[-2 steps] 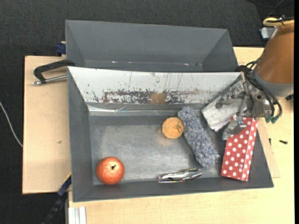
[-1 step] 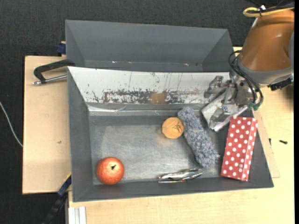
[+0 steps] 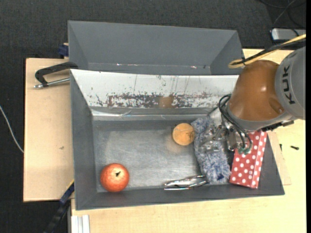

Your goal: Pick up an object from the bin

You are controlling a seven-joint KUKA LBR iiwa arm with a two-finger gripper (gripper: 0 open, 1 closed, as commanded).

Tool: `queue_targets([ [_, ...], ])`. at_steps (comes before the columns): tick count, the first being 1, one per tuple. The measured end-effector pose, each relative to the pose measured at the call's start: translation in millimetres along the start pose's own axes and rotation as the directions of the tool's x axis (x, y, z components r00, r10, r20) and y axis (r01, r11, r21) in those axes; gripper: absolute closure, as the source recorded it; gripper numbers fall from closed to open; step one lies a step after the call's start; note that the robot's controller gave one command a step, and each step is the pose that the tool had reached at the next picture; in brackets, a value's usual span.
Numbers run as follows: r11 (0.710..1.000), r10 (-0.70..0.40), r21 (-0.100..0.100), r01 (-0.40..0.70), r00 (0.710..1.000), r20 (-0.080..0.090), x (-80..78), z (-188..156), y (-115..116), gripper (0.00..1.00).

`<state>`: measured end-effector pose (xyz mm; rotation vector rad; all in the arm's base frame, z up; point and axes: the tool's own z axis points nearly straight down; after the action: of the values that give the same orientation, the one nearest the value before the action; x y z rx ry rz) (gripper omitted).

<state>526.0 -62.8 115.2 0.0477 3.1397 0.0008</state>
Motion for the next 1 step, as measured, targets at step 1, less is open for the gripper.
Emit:
queue_targets([
  [1, 1.000, 0.000, 0.000, 0.000, 1.000, 0.000, 0.0, 0.0, 0.0, 1.00],
])
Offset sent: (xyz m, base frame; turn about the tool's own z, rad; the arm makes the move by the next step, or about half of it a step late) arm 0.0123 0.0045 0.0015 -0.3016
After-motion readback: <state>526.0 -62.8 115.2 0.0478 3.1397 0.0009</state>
